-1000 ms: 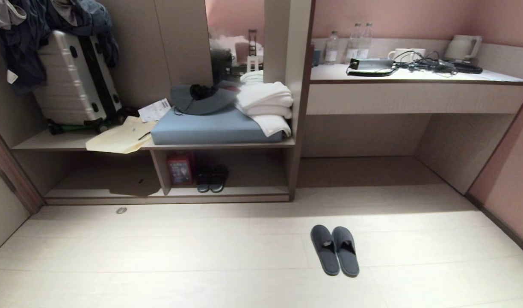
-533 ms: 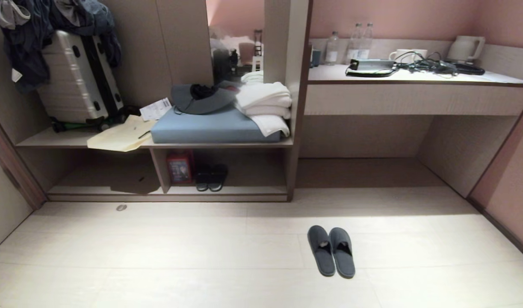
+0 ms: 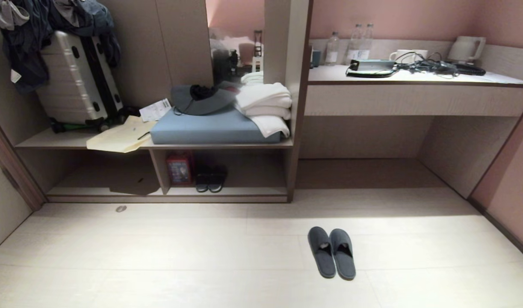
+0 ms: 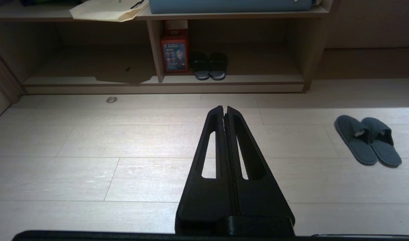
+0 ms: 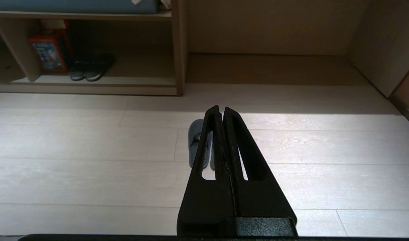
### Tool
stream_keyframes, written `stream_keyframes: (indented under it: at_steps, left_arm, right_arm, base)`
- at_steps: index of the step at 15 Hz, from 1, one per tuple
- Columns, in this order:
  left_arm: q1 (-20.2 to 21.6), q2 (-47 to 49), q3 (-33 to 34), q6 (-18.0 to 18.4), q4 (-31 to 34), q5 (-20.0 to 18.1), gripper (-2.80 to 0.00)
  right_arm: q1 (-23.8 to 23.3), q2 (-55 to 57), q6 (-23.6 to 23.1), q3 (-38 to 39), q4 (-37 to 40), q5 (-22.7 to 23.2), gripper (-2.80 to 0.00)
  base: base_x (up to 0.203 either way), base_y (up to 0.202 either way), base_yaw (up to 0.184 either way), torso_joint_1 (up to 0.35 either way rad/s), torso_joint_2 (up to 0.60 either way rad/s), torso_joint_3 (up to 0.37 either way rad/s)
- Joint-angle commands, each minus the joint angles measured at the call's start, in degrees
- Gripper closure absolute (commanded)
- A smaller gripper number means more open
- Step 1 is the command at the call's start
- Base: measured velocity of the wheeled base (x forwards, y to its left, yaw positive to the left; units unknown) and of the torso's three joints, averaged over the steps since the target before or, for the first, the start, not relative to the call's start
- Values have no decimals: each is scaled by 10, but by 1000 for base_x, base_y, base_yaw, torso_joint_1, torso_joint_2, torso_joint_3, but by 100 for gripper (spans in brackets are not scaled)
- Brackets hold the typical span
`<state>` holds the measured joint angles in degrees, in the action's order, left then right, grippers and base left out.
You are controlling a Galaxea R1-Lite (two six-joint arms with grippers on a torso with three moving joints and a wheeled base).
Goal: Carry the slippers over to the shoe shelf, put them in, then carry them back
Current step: Pick up the slippers on the floor
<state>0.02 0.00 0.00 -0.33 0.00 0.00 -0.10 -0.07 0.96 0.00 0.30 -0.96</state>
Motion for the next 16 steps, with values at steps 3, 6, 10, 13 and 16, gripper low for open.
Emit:
stream_keyframes:
  at_steps: [3,6,10,13,16]
  left_arm:
    - [0,0,0,0,0,0,0]
    - [1,0,0,0,0,0,0]
    - [0,0,0,0,0,0,0]
    - [1,0,0,0,0,0,0]
    - [0,0,0,1,0,0,0]
  right_arm:
    - [1,0,0,0,0,0,0]
    - [0,0,0,0,0,0,0]
    - [0,0,0,0,0,0,0]
    - [0,0,0,0,0,0,0]
    - [0,0,0,0,0,0,0]
  base:
    - [187,0,-1,3,1,1]
    - [195,0,-1,2,2,2]
    - [195,0,0,5,2,4]
    - [198,0,-1,1,2,0]
    - [177,0,-3,2,4,1]
